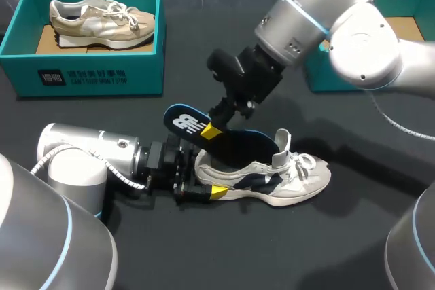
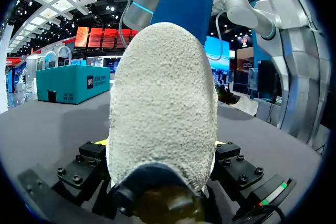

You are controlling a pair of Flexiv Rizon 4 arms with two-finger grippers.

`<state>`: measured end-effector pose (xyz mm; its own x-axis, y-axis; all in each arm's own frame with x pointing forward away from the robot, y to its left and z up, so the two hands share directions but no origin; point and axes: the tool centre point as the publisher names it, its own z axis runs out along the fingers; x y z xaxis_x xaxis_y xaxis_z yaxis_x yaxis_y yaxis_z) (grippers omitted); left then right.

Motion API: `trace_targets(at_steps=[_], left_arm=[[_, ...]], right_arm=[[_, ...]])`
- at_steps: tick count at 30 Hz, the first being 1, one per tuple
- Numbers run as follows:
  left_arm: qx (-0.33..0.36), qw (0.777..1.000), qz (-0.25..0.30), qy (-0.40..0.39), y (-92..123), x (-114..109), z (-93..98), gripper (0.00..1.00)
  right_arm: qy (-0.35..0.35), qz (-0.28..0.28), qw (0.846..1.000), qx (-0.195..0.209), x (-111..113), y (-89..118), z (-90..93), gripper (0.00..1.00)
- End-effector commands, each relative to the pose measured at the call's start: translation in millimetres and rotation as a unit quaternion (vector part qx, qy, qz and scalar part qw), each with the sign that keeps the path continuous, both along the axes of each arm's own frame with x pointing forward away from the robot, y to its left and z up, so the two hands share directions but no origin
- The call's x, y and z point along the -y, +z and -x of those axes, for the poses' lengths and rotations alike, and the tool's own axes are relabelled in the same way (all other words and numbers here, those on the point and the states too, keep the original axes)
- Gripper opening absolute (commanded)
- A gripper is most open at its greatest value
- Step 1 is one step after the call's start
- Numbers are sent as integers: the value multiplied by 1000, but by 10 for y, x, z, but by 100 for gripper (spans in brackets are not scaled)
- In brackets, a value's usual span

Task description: Take the shoe out of the shoebox, open the shoe tongue, remove and reinsert the insole, then place the shoe into the shoebox

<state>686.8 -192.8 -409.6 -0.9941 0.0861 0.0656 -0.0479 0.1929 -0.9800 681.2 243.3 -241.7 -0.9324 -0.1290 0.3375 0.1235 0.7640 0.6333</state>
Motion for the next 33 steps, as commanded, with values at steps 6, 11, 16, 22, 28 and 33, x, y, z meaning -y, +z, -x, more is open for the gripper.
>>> trace_targets(at_steps=[6, 11, 16, 22, 28, 33], left_arm=[[0, 1000, 0, 0, -17, 7, -6, 0], [0, 1000, 0, 0, -17, 7, -6, 0], [0, 1000, 0, 0, -17, 7, -6, 0], [0, 1000, 0, 0, -17, 7, -6, 0], [0, 1000, 0, 0, -17, 7, -6, 0], [0, 1000, 0, 0, -17, 7, -6, 0]], right_arm=[[-16, -69, 997, 38, -148, 425, 21, 0], [-1, -168, 985, 32, 0, 868, 58, 0], [-6, -175, 984, 30, 53, 955, 79, 0], [-6, -175, 984, 30, 53, 955, 79, 0], [-55, -194, 979, -3, 222, 1109, 182, 0], [-101, -250, 962, -36, 452, 1226, 392, 0]])
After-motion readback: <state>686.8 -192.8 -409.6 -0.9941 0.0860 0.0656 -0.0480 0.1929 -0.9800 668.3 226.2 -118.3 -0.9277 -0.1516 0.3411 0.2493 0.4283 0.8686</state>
